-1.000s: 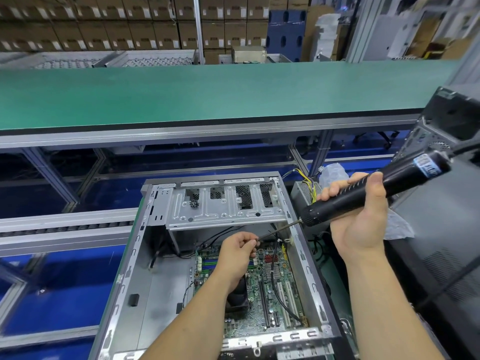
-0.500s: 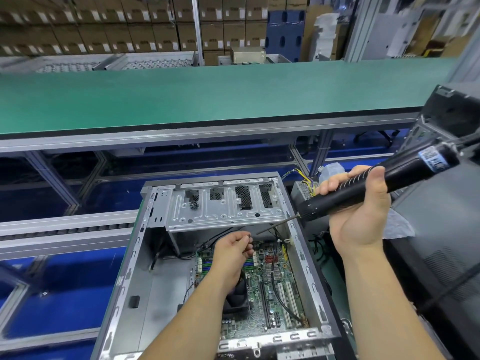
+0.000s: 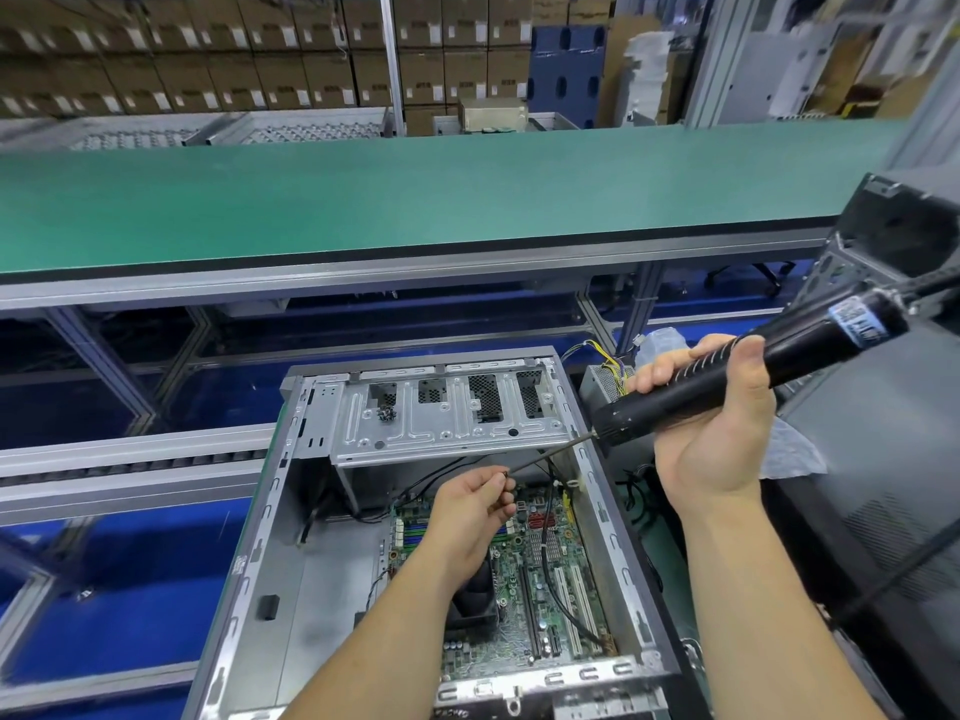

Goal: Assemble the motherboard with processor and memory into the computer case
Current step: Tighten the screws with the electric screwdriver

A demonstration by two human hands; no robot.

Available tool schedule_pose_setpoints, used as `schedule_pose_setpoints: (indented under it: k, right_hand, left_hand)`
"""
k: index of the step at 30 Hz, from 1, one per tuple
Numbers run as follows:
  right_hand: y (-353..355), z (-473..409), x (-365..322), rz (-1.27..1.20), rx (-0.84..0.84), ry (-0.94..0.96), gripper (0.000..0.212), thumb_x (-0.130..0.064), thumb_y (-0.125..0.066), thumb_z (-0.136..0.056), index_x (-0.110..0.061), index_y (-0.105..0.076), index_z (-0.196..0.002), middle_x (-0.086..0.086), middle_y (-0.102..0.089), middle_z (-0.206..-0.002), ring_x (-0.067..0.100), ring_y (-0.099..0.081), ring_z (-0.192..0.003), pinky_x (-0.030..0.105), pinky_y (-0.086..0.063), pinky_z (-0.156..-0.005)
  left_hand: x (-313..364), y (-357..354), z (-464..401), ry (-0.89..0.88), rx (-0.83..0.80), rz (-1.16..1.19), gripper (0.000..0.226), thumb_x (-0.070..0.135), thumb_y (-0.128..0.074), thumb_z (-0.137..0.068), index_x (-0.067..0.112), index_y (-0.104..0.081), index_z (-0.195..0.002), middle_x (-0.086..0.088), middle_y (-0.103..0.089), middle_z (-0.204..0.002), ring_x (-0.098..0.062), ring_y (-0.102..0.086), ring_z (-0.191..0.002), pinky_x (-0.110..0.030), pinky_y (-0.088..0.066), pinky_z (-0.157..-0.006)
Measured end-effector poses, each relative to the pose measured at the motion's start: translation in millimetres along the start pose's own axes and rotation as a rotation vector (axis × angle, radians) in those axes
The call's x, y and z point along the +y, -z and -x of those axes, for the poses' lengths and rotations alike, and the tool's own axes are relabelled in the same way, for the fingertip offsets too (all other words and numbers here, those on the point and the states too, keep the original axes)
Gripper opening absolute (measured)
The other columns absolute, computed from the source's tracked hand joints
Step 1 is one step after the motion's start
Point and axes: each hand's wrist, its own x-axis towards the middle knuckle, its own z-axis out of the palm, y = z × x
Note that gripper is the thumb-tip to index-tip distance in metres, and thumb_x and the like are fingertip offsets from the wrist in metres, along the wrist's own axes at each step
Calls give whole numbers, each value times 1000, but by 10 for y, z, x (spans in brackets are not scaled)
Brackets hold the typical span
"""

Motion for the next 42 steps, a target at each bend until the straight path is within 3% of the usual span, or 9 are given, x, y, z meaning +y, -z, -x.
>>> schedule_pose_setpoints:
  k: [14,23,34,38,42]
  right_hand:
    - [-19,58,-17,20,62,24,46,-64,-79,-70,-23,-61,-78,-1,-58,-61,18,-55,-59,33,-50,-68]
    - [-36,71,-44,46,47,23,45,-66,-78,-70,-24,-62,-75,-1,-58,-61,20,-55,-59,37,-47,-70]
    - [-23,55,-76,63,8,15,45,-63,-78,-72,-22,-60,-80,-2,-59,-63,19,-56,-60,38,-46,-73]
    - [-57,76,-85,113,-23,29,40,-64,-78,-72,-26,-64,-77,-2,-60,-63,19,-56,-61,41,-43,-74]
    - [-119,96,-69,198,-59,34,51,-62,-77,-74,-18,-56,-86,1,-60,-62,25,-55,-60,39,-45,-69]
  left_hand:
    - [28,-5,28,7,-39,4,13,-5,-53,-97,-4,-66,-100,-9,-60,-80,-15,-55,-69,-24,-53,-63]
    - [30,11,34,-13,-25,-9,15,-9,-56,-94,-4,-69,-100,-10,-69,-82,-15,-60,-70,-24,-54,-64]
    - [-19,26,13,-132,-21,-252,15,-5,-60,-94,2,-72,-97,-6,-70,-79,-14,-60,-71,-28,-54,-77]
    - [-42,46,-8,-183,-28,-432,16,0,-64,-93,13,-75,-91,-3,-70,-81,-16,-60,-76,-36,-53,-83]
    - [-62,39,12,-305,-39,-701,21,6,-64,-94,26,-73,-90,2,-69,-87,-5,-59,-75,-17,-51,-70]
